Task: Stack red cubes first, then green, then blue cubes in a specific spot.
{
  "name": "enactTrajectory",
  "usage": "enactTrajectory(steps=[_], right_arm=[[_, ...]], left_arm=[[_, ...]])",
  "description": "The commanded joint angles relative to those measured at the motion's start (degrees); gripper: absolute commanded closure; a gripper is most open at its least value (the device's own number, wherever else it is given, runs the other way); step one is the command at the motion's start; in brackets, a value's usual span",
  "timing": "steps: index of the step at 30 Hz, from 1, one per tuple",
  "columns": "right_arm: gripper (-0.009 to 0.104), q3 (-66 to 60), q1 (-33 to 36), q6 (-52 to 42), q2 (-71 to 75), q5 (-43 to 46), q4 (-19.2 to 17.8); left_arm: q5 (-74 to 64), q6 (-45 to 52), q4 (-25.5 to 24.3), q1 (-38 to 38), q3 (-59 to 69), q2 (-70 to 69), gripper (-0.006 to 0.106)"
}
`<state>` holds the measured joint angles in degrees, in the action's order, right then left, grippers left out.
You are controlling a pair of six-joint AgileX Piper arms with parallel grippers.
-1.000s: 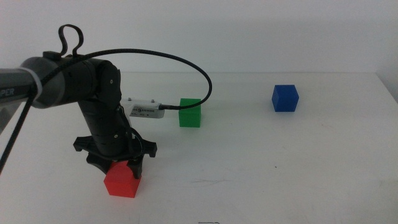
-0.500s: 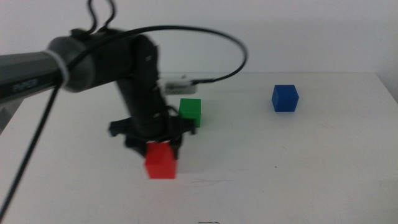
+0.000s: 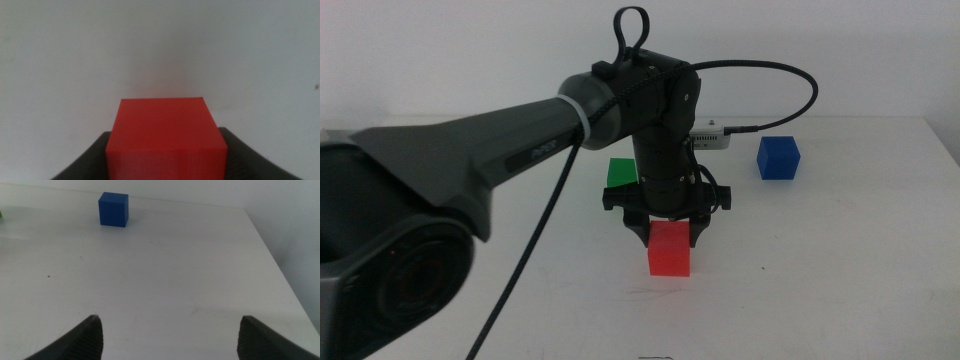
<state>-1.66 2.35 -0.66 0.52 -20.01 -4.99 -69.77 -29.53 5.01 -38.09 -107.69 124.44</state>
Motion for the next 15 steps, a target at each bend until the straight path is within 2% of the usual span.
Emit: enactTrajectory(steps=[1, 15], right_arm=[[0.013, 1.03, -0.33, -0.28, 1.31, 4.32, -0.95], [0.013, 1.03, -0.33, -0.28, 1.31, 4.32, -0.95]], left_arm=[[-4.67, -0.99, 0.80, -0.16, -3.68, -2.12, 0.069], [-5.90, -2.11, 0.25, -0.08, -3.88, 0.79, 0.069]])
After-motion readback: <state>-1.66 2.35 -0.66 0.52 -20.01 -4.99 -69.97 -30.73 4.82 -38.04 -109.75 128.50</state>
